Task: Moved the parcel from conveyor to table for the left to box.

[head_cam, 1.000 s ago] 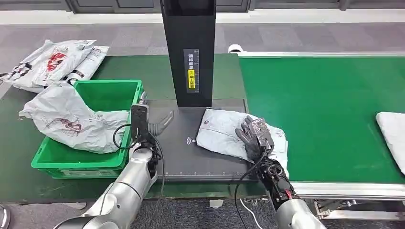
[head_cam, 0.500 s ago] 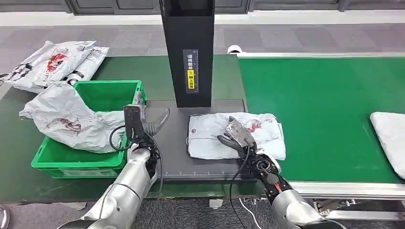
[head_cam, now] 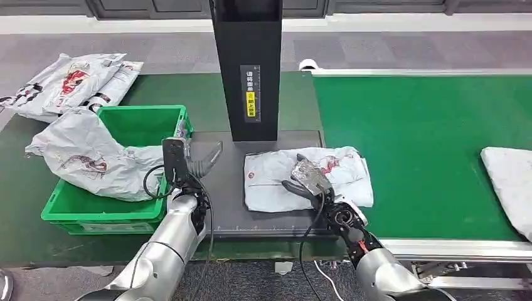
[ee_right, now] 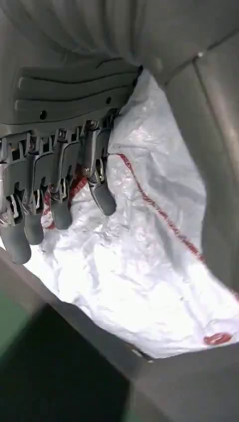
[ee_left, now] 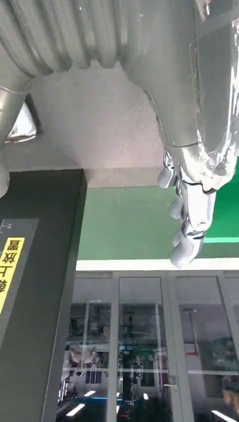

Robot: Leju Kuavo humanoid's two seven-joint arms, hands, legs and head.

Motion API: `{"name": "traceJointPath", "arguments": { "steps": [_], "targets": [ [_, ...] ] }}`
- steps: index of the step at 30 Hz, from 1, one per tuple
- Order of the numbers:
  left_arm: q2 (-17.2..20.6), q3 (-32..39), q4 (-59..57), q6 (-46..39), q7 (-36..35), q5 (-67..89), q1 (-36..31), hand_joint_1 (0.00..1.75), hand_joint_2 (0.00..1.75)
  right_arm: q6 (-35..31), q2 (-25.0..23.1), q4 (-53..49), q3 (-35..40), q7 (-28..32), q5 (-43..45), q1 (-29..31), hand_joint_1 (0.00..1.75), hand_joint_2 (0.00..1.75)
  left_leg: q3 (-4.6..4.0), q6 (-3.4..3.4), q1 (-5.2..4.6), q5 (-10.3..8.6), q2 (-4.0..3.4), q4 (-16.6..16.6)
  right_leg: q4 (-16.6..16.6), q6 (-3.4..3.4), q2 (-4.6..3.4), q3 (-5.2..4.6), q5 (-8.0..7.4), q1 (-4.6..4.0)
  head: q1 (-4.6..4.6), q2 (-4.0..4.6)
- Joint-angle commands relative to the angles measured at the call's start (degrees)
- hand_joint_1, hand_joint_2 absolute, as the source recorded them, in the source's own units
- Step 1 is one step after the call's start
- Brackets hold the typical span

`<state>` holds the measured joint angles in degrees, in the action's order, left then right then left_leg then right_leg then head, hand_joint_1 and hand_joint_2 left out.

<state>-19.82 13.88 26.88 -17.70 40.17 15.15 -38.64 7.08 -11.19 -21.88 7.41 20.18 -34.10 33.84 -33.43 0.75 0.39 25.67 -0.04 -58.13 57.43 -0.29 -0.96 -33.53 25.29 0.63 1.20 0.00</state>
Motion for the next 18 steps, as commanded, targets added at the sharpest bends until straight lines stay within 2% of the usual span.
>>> {"name": "traceJointPath", "arguments": {
  "steps": [1, 5, 6, 10, 14, 15, 16, 18],
  "targets": [
    [1.8, -6.0, -2.1, -0.9, -0.2, -1.1, -0.6, 0.00, 1.75, 3.3, -4.3, 4.2, 9.9, 1.5, -3.9, -3.5, 0.00, 0.00, -0.02, 0.03, 0.06, -0.08, -0.03, 0.2, -0.2, 0.06, 0.04, -0.03, -0.08, -0.07, 0.00, 0.00],
    [1.1, -7.0, -3.9, -1.2, -0.2, -0.8, -2.0, 0.00, 1.75, 4.0, -5.2, 3.4, 10.4, 2.6, -3.2, -5.2, 0.00, 0.00, 0.01, 0.06, 0.07, -0.05, 0.11, 0.1, -0.1, 0.11, 0.17, 0.02, 0.00, -0.14, 0.00, 0.00],
    [0.7, -8.0, -3.6, -0.8, -0.2, -0.5, -2.0, 0.00, 1.75, 10.1, -6.2, 2.3, 8.3, 9.3, 1.6, -5.8, 0.00, 0.00, -0.05, 0.07, 0.10, -0.10, 0.17, 0.2, -0.2, 0.12, 0.25, -0.01, -0.02, -0.16, 0.00, 0.00],
    [0.7, -9.3, -3.8, -1.6, -0.2, -1.6, -2.1, 0.00, 1.75, 10.7, -8.8, 1.9, 12.4, 5.0, 4.0, -4.4, 0.00, 0.00, -0.09, 0.08, 0.13, -0.08, 0.10, 0.2, -0.2, 0.15, 0.19, -0.09, 0.01, -0.20, 0.00, 0.00],
    [1.2, -10.0, -3.8, -2.0, -0.2, -2.2, -1.7, 0.00, 1.75, 4.6, -8.8, 1.5, 20.3, 0.7, 10.0, -2.8, 0.00, 0.00, -0.07, 0.13, 0.11, 0.04, -0.10, 0.1, 0.0, 0.16, -0.03, -0.15, 0.05, -0.17, 0.02, 0.00],
    [1.3, -10.4, -3.9, -2.0, -0.2, -2.1, -1.6, 0.00, 1.75, 3.6, -8.8, 1.8, 21.7, -0.2, 11.6, -2.3, 0.00, 1.75, -0.14, 0.13, 0.11, -0.06, -0.05, 0.2, -0.1, 0.17, 0.06, -0.21, -0.02, -0.17, 0.02, 0.00],
    [1.2, -10.4, -3.9, -2.0, -0.2, -2.0, -1.6, 0.00, 1.75, 3.5, -8.8, 2.0, 21.6, -0.2, 11.9, -2.2, 0.00, 1.75, -0.11, 0.12, 0.11, 0.00, -0.02, 0.1, 0.0, 0.16, 0.05, -0.16, 0.04, -0.17, 0.02, 0.00],
    [1.4, -10.5, -3.8, -2.5, -0.2, -2.1, -1.5, 0.00, 1.75, -1.1, -8.5, 2.1, 21.8, 0.1, 11.8, -2.0, 0.00, 1.75, -0.18, 0.10, 0.11, -0.07, 0.02, 0.2, -0.1, 0.18, 0.13, -0.20, 0.00, -0.18, 0.00, 0.02]
  ]
}}
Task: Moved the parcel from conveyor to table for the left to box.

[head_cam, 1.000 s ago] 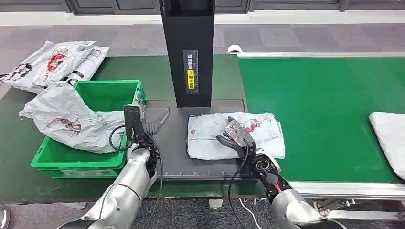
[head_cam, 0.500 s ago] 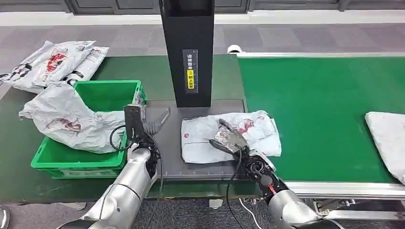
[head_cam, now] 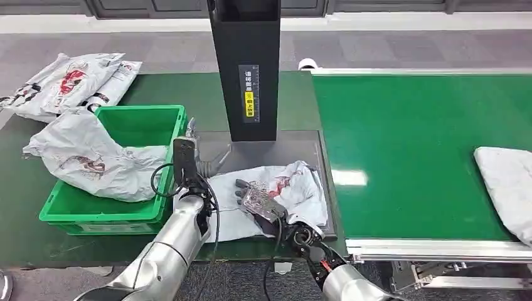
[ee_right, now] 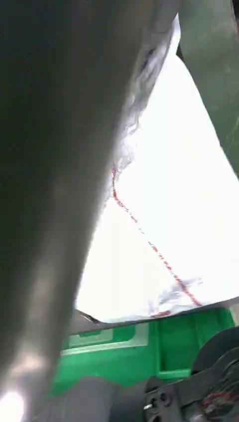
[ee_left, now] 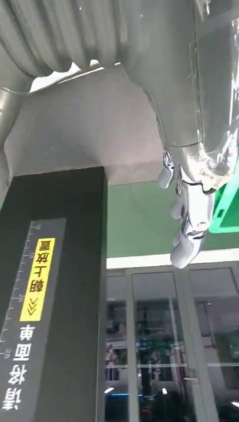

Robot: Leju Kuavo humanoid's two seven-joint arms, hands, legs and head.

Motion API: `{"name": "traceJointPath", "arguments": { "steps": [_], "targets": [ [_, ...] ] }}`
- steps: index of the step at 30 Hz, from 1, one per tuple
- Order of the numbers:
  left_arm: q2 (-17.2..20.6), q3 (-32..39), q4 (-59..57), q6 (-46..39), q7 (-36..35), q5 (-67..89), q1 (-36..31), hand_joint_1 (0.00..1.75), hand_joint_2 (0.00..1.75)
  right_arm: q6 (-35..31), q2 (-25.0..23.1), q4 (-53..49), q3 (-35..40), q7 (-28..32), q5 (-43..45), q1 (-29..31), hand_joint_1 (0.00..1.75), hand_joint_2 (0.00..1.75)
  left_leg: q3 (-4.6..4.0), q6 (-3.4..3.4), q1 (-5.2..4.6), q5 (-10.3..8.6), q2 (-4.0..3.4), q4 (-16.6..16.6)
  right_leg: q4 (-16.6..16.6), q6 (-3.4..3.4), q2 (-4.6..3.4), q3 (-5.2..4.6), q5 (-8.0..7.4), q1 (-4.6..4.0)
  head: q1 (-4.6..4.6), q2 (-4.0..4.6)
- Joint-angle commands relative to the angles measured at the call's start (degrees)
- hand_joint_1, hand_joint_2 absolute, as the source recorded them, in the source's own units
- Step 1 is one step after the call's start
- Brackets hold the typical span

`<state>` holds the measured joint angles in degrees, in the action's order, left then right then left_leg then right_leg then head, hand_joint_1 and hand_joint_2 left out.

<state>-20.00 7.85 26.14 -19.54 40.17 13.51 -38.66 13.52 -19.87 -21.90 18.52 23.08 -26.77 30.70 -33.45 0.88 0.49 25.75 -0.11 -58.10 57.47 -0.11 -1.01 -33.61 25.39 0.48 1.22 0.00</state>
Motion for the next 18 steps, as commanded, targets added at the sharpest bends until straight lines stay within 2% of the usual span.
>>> {"name": "traceJointPath", "arguments": {
  "steps": [1, 2, 5, 8, 10, 13, 15, 16, 18],
  "targets": [
    [1.7, -4.4, -2.8, -0.8, -0.2, -0.6, -1.2, 0.00, 1.75, -10.0, 0.5, 0.9, 9.3, -0.6, 5.7, 0.8, 0.00, 1.75, -0.10, -0.04, 0.01, -0.06, 0.06, 0.0, 0.0, -0.01, 0.11, -0.06, -0.04, -0.01, 0.00, 0.02],
    [2.0, -4.5, -2.4, -0.7, -0.2, -0.6, -0.8, 0.00, 1.75, -12.0, 0.8, 0.3, 9.2, 0.7, 5.7, 0.8, 0.00, 1.75, -0.05, -0.02, 0.01, -0.03, 0.01, 0.0, 0.0, -0.01, 0.06, -0.05, -0.02, 0.00, 0.00, 0.02],
    [2.1, -4.6, -2.3, -0.6, -0.2, -0.7, -0.7, 0.00, 1.75, -11.9, 1.0, 0.0, 9.3, 0.7, 5.7, 0.9, 0.00, 1.75, -0.13, -0.03, 0.02, -0.08, 0.11, 0.1, -0.1, 0.00, 0.18, -0.07, -0.05, 0.00, 0.00, 0.02],
    [2.4, -5.7, -2.4, -0.3, -0.2, 0.5, -0.4, 0.00, 1.75, -19.0, 1.4, -3.6, 6.5, 5.0, 7.6, -0.3, 0.00, 1.75, -0.25, -0.04, 0.01, -0.10, 0.16, 0.1, -0.1, 0.00, 0.22, -0.14, -0.06, 0.01, 0.00, 0.02],
    [2.6, -7.1, -2.3, -0.2, -0.2, 2.1, 0.1, 0.00, 1.75, -22.7, 2.8, -8.3, 4.2, 6.4, 9.3, -1.4, 0.00, 1.75, -0.24, -0.04, 0.01, -0.07, 0.16, 0.1, -0.1, -0.01, 0.23, -0.15, -0.02, 0.01, 0.00, 0.02],
    [2.3, -9.1, -4.5, -0.3, -0.6, 6.4, -0.2, 0.00, 1.75, -32.2, 5.1, -19.9, -1.1, 6.2, 9.6, -5.6, 0.00, 1.75, -0.33, -0.06, -0.01, -0.10, 0.34, 0.1, -0.1, -0.02, 0.34, -0.18, -0.01, 0.04, 0.00, 0.00],
    [1.9, -10.5, -5.0, 0.4, -1.6, 9.5, -0.2, 0.00, 1.75, -33.3, 6.5, -26.3, -5.2, 7.1, 11.4, -8.1, 0.00, 1.75, -0.40, -0.07, 0.00, -0.10, 0.52, 0.1, -0.1, -0.03, 0.50, -0.20, 0.02, 0.04, 0.00, 0.00],
    [1.8, -10.9, -5.1, 0.6, -1.6, 10.1, -0.2, 0.00, 0.00, -33.8, 6.9, -27.4, -6.3, 7.7, 11.7, -8.5, 0.00, 1.75, -0.42, -0.08, 0.00, -0.11, 0.52, 0.1, -0.1, -0.03, 0.52, -0.21, 0.02, 0.04, 0.00, 0.02],
    [1.5, -10.5, -5.0, 0.8, -0.9, 10.4, 0.1, 0.00, 0.00, -34.1, 7.0, -29.8, -9.6, 10.7, 13.9, -8.9, 0.00, 1.75, -0.49, -0.09, -0.02, -0.11, 0.65, 0.1, -0.1, -0.05, 0.62, -0.25, 0.03, 0.09, 0.00, 0.00]
  ]
}}
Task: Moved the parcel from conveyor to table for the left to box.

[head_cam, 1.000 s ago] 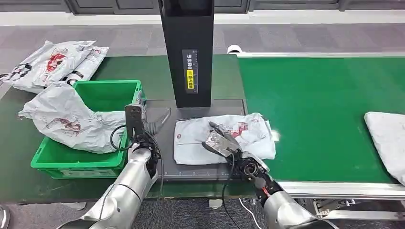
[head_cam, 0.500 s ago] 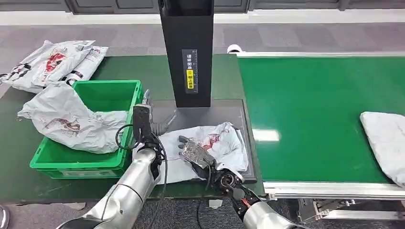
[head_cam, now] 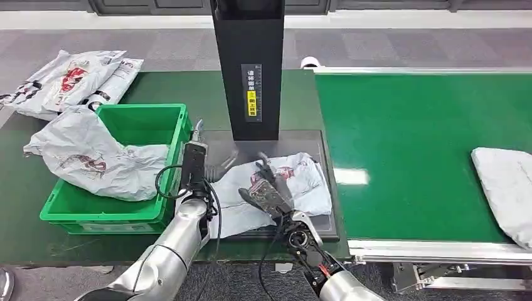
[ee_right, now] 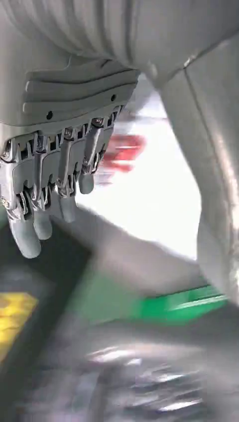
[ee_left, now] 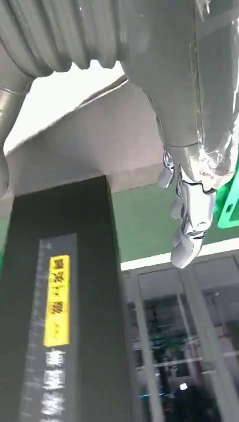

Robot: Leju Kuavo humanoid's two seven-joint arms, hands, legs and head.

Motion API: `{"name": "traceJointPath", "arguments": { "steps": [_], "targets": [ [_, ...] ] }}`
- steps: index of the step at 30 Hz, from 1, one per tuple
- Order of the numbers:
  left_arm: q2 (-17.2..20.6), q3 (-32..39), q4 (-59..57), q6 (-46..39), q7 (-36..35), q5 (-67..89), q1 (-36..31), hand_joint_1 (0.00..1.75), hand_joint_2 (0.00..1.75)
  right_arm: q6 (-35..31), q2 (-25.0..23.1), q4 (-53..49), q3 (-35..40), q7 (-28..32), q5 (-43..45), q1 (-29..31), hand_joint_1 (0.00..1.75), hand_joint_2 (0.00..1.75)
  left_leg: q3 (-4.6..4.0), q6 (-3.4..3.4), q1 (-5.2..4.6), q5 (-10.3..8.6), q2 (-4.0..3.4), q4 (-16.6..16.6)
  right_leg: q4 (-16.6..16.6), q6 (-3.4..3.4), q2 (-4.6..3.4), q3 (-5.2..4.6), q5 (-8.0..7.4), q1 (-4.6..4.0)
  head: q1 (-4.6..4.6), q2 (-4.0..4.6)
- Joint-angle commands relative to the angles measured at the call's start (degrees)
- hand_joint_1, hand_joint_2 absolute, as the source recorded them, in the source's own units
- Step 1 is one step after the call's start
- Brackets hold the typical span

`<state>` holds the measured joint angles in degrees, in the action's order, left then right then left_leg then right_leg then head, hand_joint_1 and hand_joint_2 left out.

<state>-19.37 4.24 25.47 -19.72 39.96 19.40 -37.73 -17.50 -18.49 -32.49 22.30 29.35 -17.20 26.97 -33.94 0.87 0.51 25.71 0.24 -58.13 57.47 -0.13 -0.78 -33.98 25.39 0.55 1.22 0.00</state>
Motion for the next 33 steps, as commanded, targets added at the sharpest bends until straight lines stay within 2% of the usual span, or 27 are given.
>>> {"name": "traceJointPath", "arguments": {
  "steps": [1, 5, 6, 7, 12, 14, 18, 20, 26, 30, 31, 32, 33],
  "targets": [
    [0.9, -6.7, -4.3, 0.9, -0.5, 4.5, -0.8, 0.00, 1.75, -3.8, 5.6, -19.6, -14.0, 5.2, 4.5, -5.3, 0.00, 1.75, 0.01, -0.08, -0.07, -0.08, 0.29, 0.2, -0.1, -0.03, 0.39, 0.11, 0.03, 0.06, -0.02, 0.00],
    [0.8, -6.5, -4.3, 0.8, -0.3, 4.7, -0.8, 0.00, 1.75, -4.5, 5.4, -19.7, -14.4, 5.7, 4.2, -5.3, 0.00, 1.75, -0.04, -0.06, -0.05, -0.03, 0.22, 0.1, -0.1, -0.03, 0.30, 0.05, 0.04, 0.06, -0.02, 0.00],
    [0.6, -7.0, -4.2, 2.6, 0.0, 6.1, -0.5, 0.00, 1.75, -8.2, 4.1, -22.3, -17.3, 9.2, 4.9, -6.8, 0.00, 1.75, -0.06, -0.06, -0.01, -0.03, 0.15, 0.1, -0.1, -0.01, 0.29, 0.00, 0.00, 0.07, -0.02, 0.02],
    [0.6, -8.9, -4.9, 2.9, -0.5, 8.4, -0.4, 0.00, 1.75, -8.1, 4.2, -22.7, -18.0, 9.8, 5.6, -7.2, 0.00, 1.75, -0.10, -0.05, -0.04, -0.03, 0.19, 0.1, -0.1, -0.01, 0.32, -0.08, 0.03, 0.09, 0.00, 0.00],
    [0.4, -8.9, -5.0, 2.7, -0.4, 8.5, -0.3, 0.00, 1.75, -7.9, 4.4, -22.7, -18.1, 9.8, 5.6, -7.1, 0.00, 1.75, -0.12, -0.10, -0.03, -0.03, 0.17, 0.1, -0.1, -0.04, 0.30, -0.04, 0.00, 0.05, 0.00, 0.00],
    [0.8, -12.3, -6.2, 5.0, -1.6, 12.4, -0.2, 0.00, 1.75, -6.7, 4.4, -22.0, -19.0, 9.9, 6.7, -6.7, 0.00, 1.75, -0.15, -0.08, -0.04, -0.01, 0.03, 0.1, -0.1, -0.03, 0.17, -0.14, -0.01, 0.06, -0.02, 0.00],
    [1.7, -27.4, -11.2, 10.8, -19.1, 31.9, 0.7, 0.00, 1.75, -3.8, 4.5, -20.2, -21.1, 10.1, 7.5, -4.6, 0.00, 1.75, -0.09, -0.08, -0.06, -0.05, 0.11, 0.1, -0.1, -0.04, 0.24, -0.10, -0.01, 0.09, 0.00, 0.00],
    [2.0, -31.4, -11.7, 14.0, -23.8, 38.2, 2.6, 0.00, 1.75, -1.9, 4.1, -22.4, -21.9, 8.4, 6.7, -5.3, 0.00, 1.75, -0.09, -0.10, -0.09, -0.03, 0.13, 0.1, -0.1, -0.05, 0.23, -0.08, 0.01, 0.13, 0.00, 0.02],
    [3.2, -34.7, -13.2, 20.7, -31.6, 45.3, 3.8, 0.00, 1.75, 1.3, 3.7, -25.1, -22.3, 5.9, 5.1, -7.1, 0.00, 1.75, -0.06, -0.08, -0.04, -0.01, 0.12, 0.1, -0.1, -0.04, 0.24, -0.01, 0.02, 0.10, 0.00, 0.00],
    [3.5, -34.9, -13.2, 22.1, -32.3, 46.0, 3.7, 0.00, 1.75, 1.5, 3.5, -25.5, -22.1, 5.5, 4.6, -7.7, 0.00, 1.75, 0.28, -0.14, -0.06, -0.03, 0.20, 0.3, -0.3, -0.13, 0.39, 0.44, 0.10, 0.12, 0.00, 0.00],
    [3.5, -34.7, -13.1, 22.9, -32.7, 46.3, 3.7, 0.70, 1.75, 2.0, 3.4, -26.4, -22.2, 5.2, 4.5, -8.2, 0.00, 1.75, 0.37, -0.16, -0.07, -0.03, 0.26, 0.3, -0.3, -0.14, 0.44, 0.57, 0.13, 0.13, 0.00, 0.00],
    [3.5, -34.2, -13.3, 24.3, -33.3, 46.2, 3.7, 1.75, 1.75, 2.1, 3.5, -26.7, -21.9, 4.7, 3.9, -8.5, 0.00, 1.75, 0.48, -0.21, -0.06, 0.05, 0.24, 0.3, -0.3, -0.14, 0.41, 0.70, 0.21, 0.12, 0.00, 0.02],
    [3.6, -34.0, -13.2, 24.4, -33.3, 46.4, 3.7, 1.75, 1.75, 2.3, 3.4, -27.1, -21.9, 4.4, 3.8, -9.0, 0.00, 1.75, 0.54, -0.17, -0.06, 0.02, 0.15, 0.4, -0.3, -0.12, 0.34, 0.72, 0.13, 0.12, 0.00, 0.00]
  ]
}}
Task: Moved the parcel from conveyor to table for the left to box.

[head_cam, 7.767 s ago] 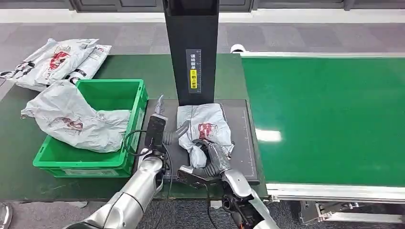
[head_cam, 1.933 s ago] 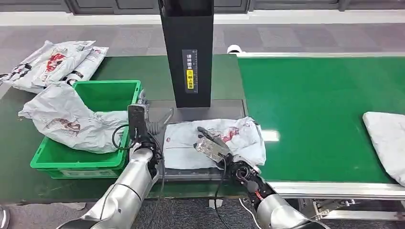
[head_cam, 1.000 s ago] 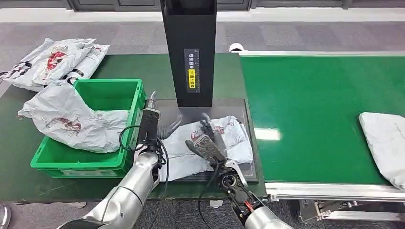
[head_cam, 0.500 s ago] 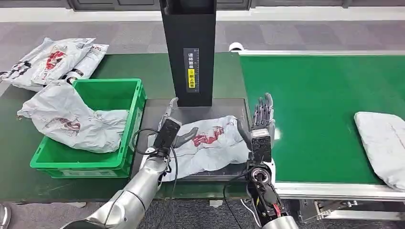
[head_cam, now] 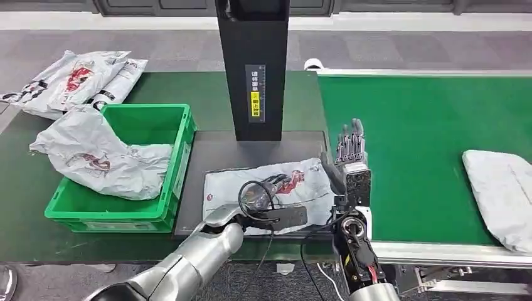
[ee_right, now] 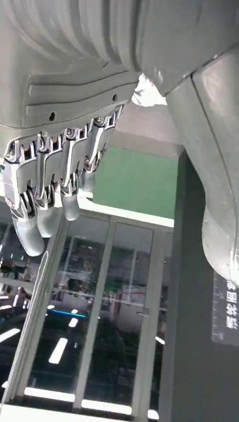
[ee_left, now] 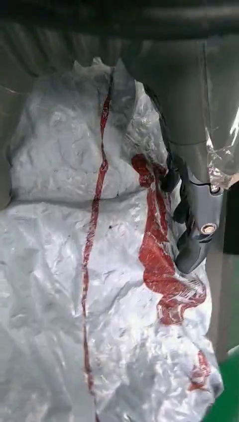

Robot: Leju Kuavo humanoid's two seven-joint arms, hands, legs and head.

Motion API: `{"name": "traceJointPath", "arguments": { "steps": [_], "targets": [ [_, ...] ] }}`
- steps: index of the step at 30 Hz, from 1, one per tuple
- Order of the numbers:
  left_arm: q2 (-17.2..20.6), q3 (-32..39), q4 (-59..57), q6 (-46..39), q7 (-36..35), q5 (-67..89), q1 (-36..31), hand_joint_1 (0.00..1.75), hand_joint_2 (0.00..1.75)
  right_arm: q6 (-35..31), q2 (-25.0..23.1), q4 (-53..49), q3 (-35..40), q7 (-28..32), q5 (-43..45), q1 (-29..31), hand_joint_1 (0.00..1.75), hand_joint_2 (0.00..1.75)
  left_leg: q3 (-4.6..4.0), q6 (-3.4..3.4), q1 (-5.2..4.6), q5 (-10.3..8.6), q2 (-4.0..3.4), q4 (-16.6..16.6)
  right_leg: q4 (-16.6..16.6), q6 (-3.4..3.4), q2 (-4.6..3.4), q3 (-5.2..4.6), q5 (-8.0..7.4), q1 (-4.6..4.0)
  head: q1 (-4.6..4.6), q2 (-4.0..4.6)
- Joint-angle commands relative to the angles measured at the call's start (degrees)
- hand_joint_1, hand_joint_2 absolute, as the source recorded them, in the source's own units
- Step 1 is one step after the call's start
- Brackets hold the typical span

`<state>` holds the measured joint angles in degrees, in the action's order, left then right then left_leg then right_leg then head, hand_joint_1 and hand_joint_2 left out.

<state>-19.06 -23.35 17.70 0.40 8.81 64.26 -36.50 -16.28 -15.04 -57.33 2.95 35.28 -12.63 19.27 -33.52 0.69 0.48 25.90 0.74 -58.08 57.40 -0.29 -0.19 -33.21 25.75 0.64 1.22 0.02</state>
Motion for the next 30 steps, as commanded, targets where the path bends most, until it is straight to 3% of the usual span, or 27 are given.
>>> {"name": "traceJointPath", "arguments": {
  "steps": [1, 4, 9, 15, 16, 22, 24, 29, 30],
  "targets": [
    [3.2, -5.6, -4.9, 2.7, -1.6, 1.1, 2.5, 1.75, 1.75, 1.1, 0.1, -2.5, -2.4, -1.9, -1.4, -1.7, 0.00, 1.75, 0.19, -0.02, -0.04, -0.06, -0.25, 0.2, -0.2, 0.00, -0.16, 0.11, -0.10, 0.02, 0.00, -0.02],
    [3.0, -5.2, -5.0, 2.0, -1.5, 1.2, 2.1, 1.75, 1.75, 1.3, 0.0, -3.1, -2.6, -2.2, -1.5, -2.4, 0.00, 1.75, 0.42, -0.05, -0.03, -0.01, -0.06, 0.2, -0.1, -0.10, -0.02, 0.44, 0.05, 0.03, 0.00, -0.02],
    [3.0, -5.2, -5.0, 2.0, -1.5, 1.2, 2.1, 1.75, 1.75, 1.3, 0.0, -3.1, -2.5, -2.2, -1.5, -2.4, 0.00, 1.75, -0.17, -0.06, -0.04, -0.02, -0.21, 0.2, -0.2, 0.00, -0.13, 0.21, -0.08, 0.03, 0.00, 0.00],
    [1.4, 3.0, -3.2, -15.9, -0.1, -2.3, -1.3, 1.75, 1.75, 2.8, -0.2, -4.9, -4.1, -3.2, -3.0, -5.3, 0.00, 1.75, 0.82, 0.06, -0.04, 0.09, -0.12, 0.2, -0.1, 0.08, -0.03, 0.67, 0.12, 0.02, 0.00, -0.02],
    [1.1, 4.3, -3.1, -15.8, 0.5, -3.0, -2.4, 1.75, 1.75, 3.0, -0.2, -5.2, -4.5, -3.2, -2.9, -5.8, 0.00, 1.75, 0.93, 0.08, 0.01, 0.19, -0.01, 0.1, 0.0, 0.09, 0.04, 0.83, 0.22, -0.03, 0.00, 0.00],
    [0.3, 9.6, 2.5, -33.1, 2.5, -3.9, -9.5, 1.75, 1.75, 3.0, -0.7, -7.6, -6.3, -3.2, -2.9, -8.6, 0.00, 1.75, 0.21, 0.14, 0.04, 0.08, 0.09, -0.1, 0.1, 0.12, 0.14, 0.07, 0.15, -0.08, -0.02, -0.02],
    [0.9, 10.6, 4.6, -39.9, 0.4, -2.0, -13.5, 1.75, 1.75, 2.3, -1.4, -9.9, -7.3, -3.7, -3.2, -9.8, 0.00, 1.75, -0.07, 0.17, 0.04, -0.06, 0.19, -0.1, 0.2, 0.14, 0.21, -0.18, 0.11, -0.08, 0.00, -0.02],
    [6.4, 17.6, 15.0, -40.4, -14.9, 16.8, -17.7, 1.75, 1.75, 2.4, -1.2, -10.4, -9.0, -4.6, -4.0, -11.5, 0.00, 1.75, -0.46, 0.16, 0.04, -0.16, 0.00, -0.1, 0.2, 0.13, -0.01, -0.64, -0.13, -0.06, 0.00, 0.00],
    [7.4, 21.3, 14.2, -40.4, -12.6, 18.1, -18.5, 1.75, 1.75, 2.3, -1.0, -8.8, -9.4, -3.8, -3.9, -10.9, 0.00, 1.75, -0.38, 0.17, 0.04, -0.15, -0.06, 0.0, 0.2, 0.13, -0.09, -0.58, -0.14, -0.05, 0.00, -0.02]
  ]
}}
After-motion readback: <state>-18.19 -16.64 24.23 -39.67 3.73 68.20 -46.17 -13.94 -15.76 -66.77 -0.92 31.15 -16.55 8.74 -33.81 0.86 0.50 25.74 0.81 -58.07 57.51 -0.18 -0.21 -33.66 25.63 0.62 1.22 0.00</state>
